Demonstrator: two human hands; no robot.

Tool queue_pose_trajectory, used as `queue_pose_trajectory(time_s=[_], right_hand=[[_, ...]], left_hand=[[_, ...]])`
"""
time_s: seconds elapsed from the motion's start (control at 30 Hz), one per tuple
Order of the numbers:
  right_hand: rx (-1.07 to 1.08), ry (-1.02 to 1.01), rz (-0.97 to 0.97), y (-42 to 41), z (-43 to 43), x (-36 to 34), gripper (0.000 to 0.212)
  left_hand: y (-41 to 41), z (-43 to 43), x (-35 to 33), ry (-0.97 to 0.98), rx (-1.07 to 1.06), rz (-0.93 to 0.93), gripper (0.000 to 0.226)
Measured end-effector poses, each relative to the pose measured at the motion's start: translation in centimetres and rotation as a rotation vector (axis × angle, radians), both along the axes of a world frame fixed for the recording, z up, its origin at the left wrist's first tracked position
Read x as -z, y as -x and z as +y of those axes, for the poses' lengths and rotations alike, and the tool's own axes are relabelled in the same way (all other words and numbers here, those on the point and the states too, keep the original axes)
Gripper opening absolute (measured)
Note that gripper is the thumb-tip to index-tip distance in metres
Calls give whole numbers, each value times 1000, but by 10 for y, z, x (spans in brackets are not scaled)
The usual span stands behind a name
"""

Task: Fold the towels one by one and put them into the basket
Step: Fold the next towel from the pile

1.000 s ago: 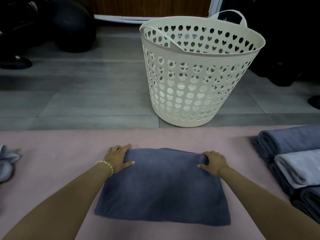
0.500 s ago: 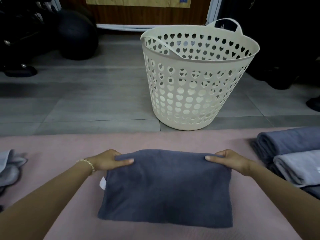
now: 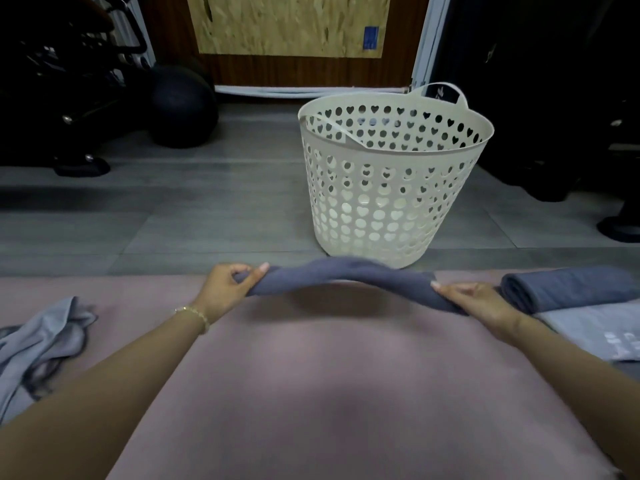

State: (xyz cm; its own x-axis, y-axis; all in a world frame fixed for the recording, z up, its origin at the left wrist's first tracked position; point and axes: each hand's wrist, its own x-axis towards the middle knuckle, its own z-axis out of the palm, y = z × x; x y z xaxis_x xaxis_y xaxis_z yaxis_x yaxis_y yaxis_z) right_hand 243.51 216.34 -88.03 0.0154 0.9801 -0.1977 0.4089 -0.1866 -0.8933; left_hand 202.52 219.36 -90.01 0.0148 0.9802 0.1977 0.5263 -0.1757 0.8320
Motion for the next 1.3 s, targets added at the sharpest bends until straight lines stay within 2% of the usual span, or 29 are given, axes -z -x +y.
queue_pose_trajectory(time_s=[0.1, 0.17, 0.23, 0.3, 0.37, 0.43, 0.6, 0.67, 0.77, 0.83, 0.87, 1.0, 1.13, 1.23, 1.3], right_hand=[[-162, 165, -124, -14, -51, 41, 58], [-271, 375, -232, -24, -80, 69, 36], [-269, 538, -269, -36, -99, 92, 21], [-164, 540, -265, -42, -105, 108, 11], [-11, 478, -218, -41, -102, 111, 11], [116, 434, -165, -31, -98, 107, 9], [201, 530, -171, -5, -91, 120, 23], [223, 539, -229, 1, -92, 126, 20], [282, 552, -185, 5, -96, 130, 37], [274, 563, -171, 6, -99, 130, 23], [281, 543, -175, 4, -99, 130, 24], [325, 450, -242, -14, -100, 127, 38], [275, 498, -368, -19, -102, 131, 25], [184, 574, -460, -15, -99, 134, 37], [143, 550, -579, -7, -94, 132, 41]], left_hand=[[22, -53, 45, 136, 133, 341, 55], [33, -88, 75, 386, 205, 497, 64], [39, -115, 98, 609, 156, 443, 58], [45, -127, 119, 618, 6, 308, 40], [40, -129, 126, 607, -104, 112, 22], [27, -127, 125, 656, -155, -14, 19], [5, -114, 129, 686, -236, 160, 32], [3, -113, 129, 676, -292, 129, 29], [3, -116, 128, 719, -339, 55, 27], [5, -118, 128, 778, -345, -28, 33], [6, -119, 126, 805, -342, -68, 36], [20, -123, 124, 841, -335, -157, 37], [27, -136, 132, 961, -265, -80, 27], [28, -137, 140, 880, -285, 65, 33], [26, -135, 138, 861, -281, 107, 34]])
